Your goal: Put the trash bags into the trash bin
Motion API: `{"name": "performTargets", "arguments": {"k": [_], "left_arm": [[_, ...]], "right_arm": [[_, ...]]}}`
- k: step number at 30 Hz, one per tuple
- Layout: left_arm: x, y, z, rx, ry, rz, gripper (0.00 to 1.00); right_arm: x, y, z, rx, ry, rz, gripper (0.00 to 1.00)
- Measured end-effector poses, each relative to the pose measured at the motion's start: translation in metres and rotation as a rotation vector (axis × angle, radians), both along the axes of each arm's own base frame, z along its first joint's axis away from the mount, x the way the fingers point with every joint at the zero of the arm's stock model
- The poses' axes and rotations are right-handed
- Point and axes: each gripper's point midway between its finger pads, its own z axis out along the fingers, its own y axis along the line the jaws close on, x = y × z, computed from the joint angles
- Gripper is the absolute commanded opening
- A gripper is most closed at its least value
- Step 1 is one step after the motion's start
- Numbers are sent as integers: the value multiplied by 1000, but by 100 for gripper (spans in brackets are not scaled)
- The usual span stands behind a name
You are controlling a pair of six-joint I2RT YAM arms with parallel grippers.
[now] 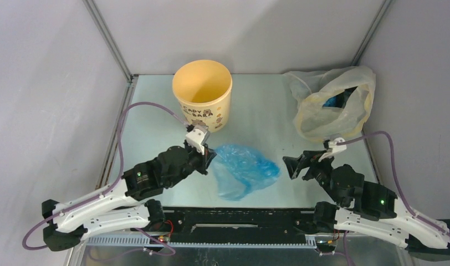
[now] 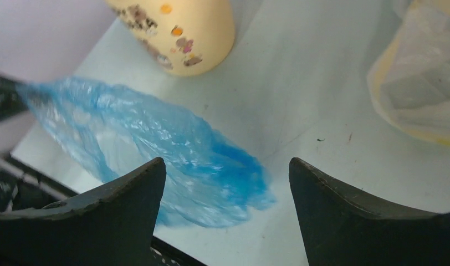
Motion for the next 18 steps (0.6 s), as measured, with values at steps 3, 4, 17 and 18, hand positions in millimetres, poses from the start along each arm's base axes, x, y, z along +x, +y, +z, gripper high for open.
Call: {"name": "performTargets", "arguments": {"k": [3,4,17,18], "left_arm": [[7,15,-1,31,-16,55,0],[9,20,-3,45,-21,73,0],[15,30,-38,134,-24,106,0],[14,30,-37,124,-28,106,0]], "right_arm": [[-7,11,-5,-84,-16,105,86],[-8,15,-7,-110,-17,134,86],[-17,110,-105,-314,186,559,70],[-18,116,-113,-323,201,589,70]]}}
